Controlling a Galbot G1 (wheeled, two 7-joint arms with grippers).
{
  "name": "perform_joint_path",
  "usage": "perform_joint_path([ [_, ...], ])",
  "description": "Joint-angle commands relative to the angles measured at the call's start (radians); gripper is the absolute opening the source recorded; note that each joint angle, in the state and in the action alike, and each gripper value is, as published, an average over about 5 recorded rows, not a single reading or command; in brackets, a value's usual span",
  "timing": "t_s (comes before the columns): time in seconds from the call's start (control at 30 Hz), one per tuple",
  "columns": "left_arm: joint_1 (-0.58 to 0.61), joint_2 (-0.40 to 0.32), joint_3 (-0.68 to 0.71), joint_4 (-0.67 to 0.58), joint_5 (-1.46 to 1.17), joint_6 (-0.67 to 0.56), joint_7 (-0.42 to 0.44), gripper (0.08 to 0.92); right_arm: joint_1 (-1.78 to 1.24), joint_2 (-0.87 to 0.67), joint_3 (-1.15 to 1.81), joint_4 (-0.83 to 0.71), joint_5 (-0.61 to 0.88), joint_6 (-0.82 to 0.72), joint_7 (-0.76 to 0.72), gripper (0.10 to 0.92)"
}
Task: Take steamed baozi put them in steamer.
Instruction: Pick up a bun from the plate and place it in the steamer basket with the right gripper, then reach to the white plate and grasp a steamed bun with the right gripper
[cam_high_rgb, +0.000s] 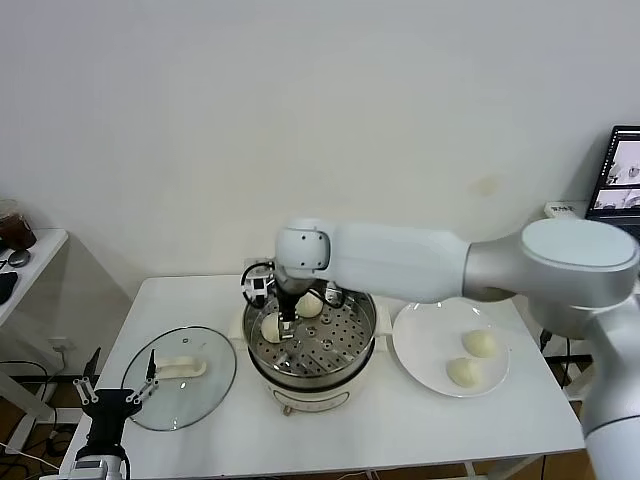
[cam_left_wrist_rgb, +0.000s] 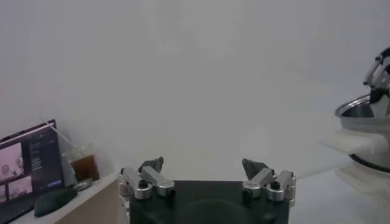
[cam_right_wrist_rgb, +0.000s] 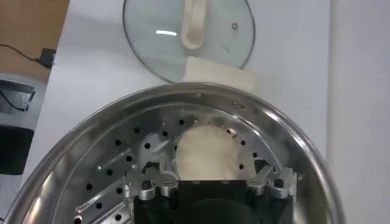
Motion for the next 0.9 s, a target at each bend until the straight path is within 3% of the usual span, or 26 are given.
perform_joint_path([
  [0.03,-0.003,0.004,0.0,0.004,0.001,0.0,0.001,0.823,0.162,-0.201,-0.002,0.126,-0.078,0.077,-0.199,0.823],
  [0.23,-0.013,0.016,-0.005,0.012,0.0,0.001,0.002,0.823,0.22,-0.463,-0.01,0.275,-0.22,0.222,-0.363,0.823],
  [0.53,-0.023,0.021,0.007,0.034,0.011,0.001,0.004,0.823,0.081,-0.8,0.035,0.334,-0.438,0.369,-0.413,0.823],
  [0.9,-0.016,0.027,-0.006,0.046,0.018,0.003,0.006,0.823,-0.413,-0.922,0.394,0.196,-0.672,0.453,-0.416,0.823],
])
